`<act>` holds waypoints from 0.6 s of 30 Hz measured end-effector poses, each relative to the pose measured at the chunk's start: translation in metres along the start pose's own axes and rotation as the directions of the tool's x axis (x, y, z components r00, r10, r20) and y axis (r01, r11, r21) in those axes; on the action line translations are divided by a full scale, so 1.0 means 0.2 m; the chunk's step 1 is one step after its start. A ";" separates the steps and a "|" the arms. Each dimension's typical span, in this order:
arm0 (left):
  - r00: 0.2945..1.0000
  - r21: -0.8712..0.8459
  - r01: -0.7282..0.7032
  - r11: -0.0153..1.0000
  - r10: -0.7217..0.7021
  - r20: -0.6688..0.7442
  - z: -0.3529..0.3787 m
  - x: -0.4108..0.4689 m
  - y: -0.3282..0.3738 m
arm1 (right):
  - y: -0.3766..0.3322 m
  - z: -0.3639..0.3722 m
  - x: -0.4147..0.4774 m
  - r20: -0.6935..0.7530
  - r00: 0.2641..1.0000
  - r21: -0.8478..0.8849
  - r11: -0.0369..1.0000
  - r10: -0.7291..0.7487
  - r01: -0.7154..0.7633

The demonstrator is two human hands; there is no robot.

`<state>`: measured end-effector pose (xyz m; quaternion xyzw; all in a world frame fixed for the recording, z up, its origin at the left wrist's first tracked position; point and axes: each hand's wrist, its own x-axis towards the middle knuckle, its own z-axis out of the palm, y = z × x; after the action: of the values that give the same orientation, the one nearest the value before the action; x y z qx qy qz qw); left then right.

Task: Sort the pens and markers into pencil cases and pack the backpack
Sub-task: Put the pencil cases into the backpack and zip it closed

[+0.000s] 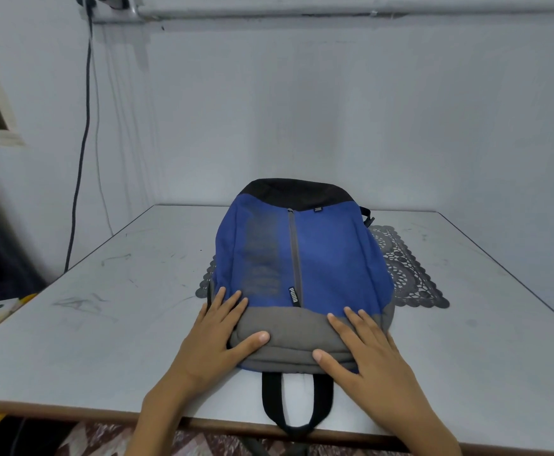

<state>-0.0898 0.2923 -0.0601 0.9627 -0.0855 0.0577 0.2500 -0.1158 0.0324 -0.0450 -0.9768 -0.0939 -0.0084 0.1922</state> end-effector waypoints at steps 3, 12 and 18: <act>1.000 0.009 0.002 1.000 -0.002 -0.015 0.01 0.00 0.00 | 0.01 -0.02 0.01 0.029 1.000 0.023 1.000 -0.009 0.009; 1.000 0.028 0.008 1.000 -0.007 -0.016 0.02 0.00 0.02 | 0.01 -0.04 0.01 0.055 0.998 0.048 0.999 -0.015 0.013; 0.999 0.005 0.004 1.000 -0.004 -0.034 0.02 -0.01 0.03 | 0.04 -0.02 0.01 0.017 0.999 0.036 0.999 -0.031 0.030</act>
<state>-0.0921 0.2856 -0.0618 0.9623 -0.0794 0.0739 0.2493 -0.1113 0.0235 -0.0438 -0.9717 -0.1107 -0.0013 0.2086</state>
